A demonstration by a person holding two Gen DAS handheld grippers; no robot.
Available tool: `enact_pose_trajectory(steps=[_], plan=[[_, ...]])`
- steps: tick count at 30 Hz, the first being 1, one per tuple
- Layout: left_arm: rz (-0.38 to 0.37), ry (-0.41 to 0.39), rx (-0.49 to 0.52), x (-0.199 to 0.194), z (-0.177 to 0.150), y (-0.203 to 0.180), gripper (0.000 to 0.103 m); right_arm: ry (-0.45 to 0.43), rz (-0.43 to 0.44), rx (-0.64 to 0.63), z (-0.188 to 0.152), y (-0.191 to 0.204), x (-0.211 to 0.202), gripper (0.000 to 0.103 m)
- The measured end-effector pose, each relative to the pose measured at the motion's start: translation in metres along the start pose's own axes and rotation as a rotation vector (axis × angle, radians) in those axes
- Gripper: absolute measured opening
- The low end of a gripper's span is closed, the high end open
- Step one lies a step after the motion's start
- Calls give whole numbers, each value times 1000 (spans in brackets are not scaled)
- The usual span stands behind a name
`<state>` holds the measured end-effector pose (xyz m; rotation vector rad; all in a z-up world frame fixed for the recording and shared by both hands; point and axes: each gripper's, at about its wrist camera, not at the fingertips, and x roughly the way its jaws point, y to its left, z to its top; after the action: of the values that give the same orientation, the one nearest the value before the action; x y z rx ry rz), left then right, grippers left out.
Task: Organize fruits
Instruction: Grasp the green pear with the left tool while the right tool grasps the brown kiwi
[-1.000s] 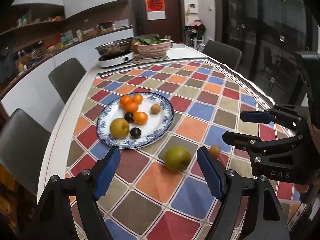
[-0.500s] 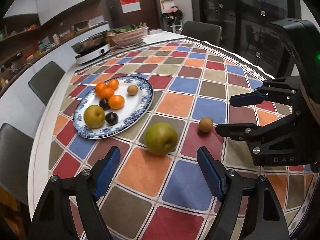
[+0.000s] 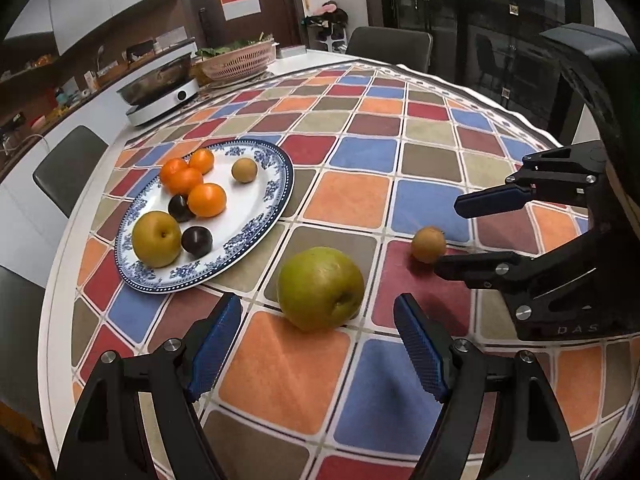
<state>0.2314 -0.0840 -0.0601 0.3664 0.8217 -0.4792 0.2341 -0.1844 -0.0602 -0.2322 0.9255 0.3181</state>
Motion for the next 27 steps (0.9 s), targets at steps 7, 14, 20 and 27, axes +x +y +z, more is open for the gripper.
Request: enact_pose_trajectory(steps=[7,14,20,27], plan=[[-14,10,-6,11,1,1,78,12,26,7,0,-1,11,47],[-34,32,-43,23,6,6,68,11,42,24,3,-3,17,42],[-72,60,-93,29,8,8,51,18,69,58,3,-7,22,36],[-69,67,-130,28,8,10,50,14,87,92,2,-9,23,30]])
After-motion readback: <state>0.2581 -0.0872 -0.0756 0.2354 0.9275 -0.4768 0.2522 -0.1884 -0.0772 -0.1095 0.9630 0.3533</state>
